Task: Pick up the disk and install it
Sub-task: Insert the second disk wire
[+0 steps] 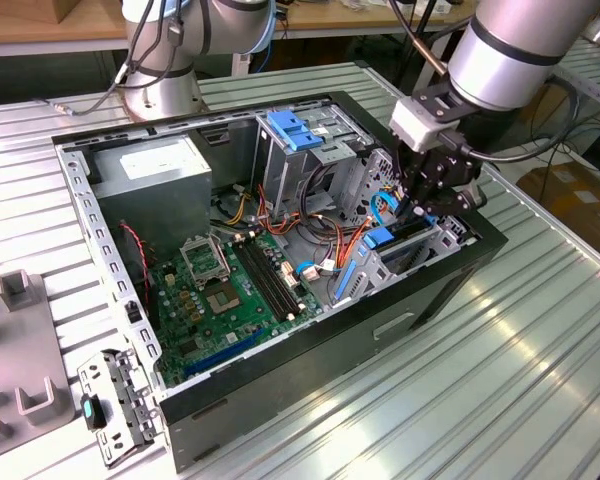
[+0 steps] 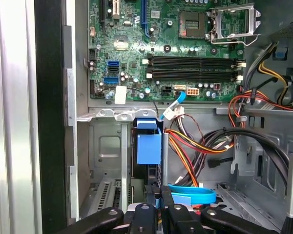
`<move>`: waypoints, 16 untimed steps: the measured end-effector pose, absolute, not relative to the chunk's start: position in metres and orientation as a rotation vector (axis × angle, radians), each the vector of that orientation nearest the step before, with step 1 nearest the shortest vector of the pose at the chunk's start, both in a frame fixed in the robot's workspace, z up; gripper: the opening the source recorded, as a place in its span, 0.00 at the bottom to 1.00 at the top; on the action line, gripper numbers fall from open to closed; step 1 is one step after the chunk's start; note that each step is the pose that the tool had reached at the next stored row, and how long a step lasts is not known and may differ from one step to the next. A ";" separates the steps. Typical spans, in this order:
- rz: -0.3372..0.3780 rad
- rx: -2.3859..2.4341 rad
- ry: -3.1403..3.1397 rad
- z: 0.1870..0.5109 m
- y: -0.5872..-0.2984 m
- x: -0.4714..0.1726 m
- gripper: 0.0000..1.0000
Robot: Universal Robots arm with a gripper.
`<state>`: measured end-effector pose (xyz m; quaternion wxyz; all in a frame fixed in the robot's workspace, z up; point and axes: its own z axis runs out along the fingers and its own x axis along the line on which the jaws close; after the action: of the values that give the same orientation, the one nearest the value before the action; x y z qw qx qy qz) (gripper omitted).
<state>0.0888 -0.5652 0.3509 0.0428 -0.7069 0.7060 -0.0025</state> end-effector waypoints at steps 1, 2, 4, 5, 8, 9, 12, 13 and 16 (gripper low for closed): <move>-0.008 -2.162 2.160 0.350 -0.565 0.089 0.16; -0.008 -2.163 2.160 0.350 -0.565 0.089 0.16; -0.008 -2.163 2.160 0.350 -0.565 0.089 0.16; -0.008 -2.162 2.160 0.349 -0.565 0.089 0.16; -0.009 -2.163 2.160 0.346 -0.565 0.089 0.16; -0.008 -2.162 2.160 0.345 -0.565 0.089 0.16; -0.009 -2.163 2.160 0.344 -0.565 0.089 0.16; -0.008 -2.162 2.160 0.343 -0.565 0.089 0.16; -0.009 -2.163 2.160 0.342 -0.565 0.089 0.16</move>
<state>0.0894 -0.5652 0.3416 0.0423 -0.7069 0.7060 -0.0029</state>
